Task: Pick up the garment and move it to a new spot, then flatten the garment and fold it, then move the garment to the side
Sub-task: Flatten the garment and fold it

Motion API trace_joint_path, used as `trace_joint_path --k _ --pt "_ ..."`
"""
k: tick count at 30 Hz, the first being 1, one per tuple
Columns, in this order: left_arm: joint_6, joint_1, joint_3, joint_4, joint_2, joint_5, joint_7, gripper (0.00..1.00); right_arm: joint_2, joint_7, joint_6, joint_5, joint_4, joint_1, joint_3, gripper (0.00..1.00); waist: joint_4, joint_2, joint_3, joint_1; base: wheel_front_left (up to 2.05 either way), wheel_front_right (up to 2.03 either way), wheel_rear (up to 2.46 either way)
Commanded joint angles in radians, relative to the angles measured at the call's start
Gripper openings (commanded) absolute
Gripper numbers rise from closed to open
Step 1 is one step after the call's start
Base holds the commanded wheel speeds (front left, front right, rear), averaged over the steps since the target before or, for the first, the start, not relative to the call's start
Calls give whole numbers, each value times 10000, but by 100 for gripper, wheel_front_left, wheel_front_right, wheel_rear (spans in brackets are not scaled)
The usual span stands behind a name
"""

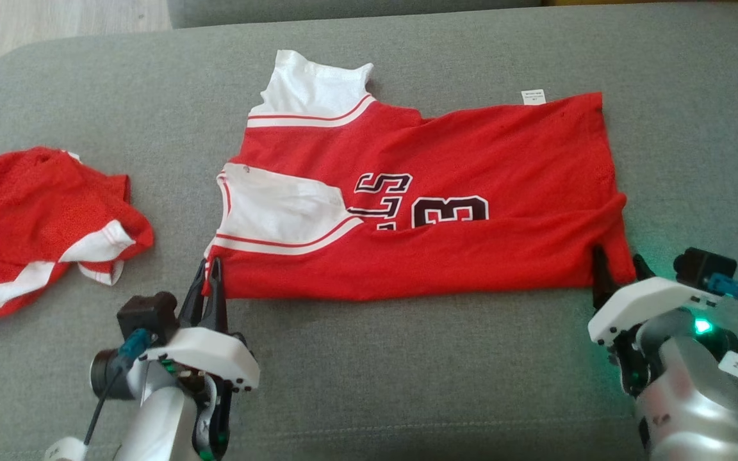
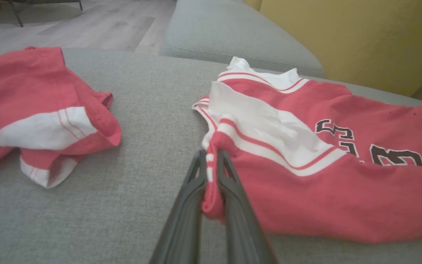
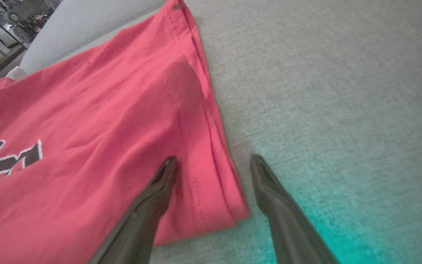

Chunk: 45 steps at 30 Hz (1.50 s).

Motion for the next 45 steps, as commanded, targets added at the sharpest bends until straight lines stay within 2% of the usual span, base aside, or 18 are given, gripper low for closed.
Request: trace_joint_path --k 1,2,3,8,14,22,33,34,35,36,45 --pt "65 -390 304 -314 127 -45 -60 0 94 64 -7 -49 -44 -320 316 100 11 0 0 0 0 0 0" --pt "73 -402 290 -298 127 -46 -60 0 90 64 -7 -40 82 -375 385 24 17 0 -9 0 0 0 0" --pt "84 -412 280 -280 127 -49 -60 0 73 22 -7 -37 180 -415 457 0 18 0 -27 0 0 0 0" --pt "123 -379 292 -134 126 -33 -60 0 -235 -181 -7 -19 489 -502 813 0 -44 0 -257 0 0 0 0" --pt "78 -152 378 154 126 116 -60 0 -892 12 -7 199 532 -509 1274 0 -202 0 -677 0 0 0 0" --pt "-341 381 131 1189 161 146 -60 0 -1790 838 -7 880 99 8 1853 0 -359 0 -1371 0 0 0 0" --pt "-589 1319 -253 1627 191 -9 -9 0 -1754 1604 -7 1785 -942 1478 1518 2 -443 0 -1822 0 0 0 0" --pt "-591 1343 -277 1627 187 -36 -11 27 -1737 1610 -7 1763 -1030 1605 1469 32 -445 0 -1843 0 0 0 0" --pt "-582 1359 -294 1620 183 -57 -15 51 -1731 1553 -7 1711 -1119 1709 1379 93 -448 0 -1864 0 0 0 0" --pt "-556 1366 -306 1598 180 -68 -20 100 -1692 1479 -7 1688 -1221 1795 1270 100 -451 0 -1884 0 0 0 0" --pt "-291 1282 110 447 158 -242 -55 100 -1238 205 -7 1159 -3011 2239 1042 100 -513 0 -1921 0 0 0 0"
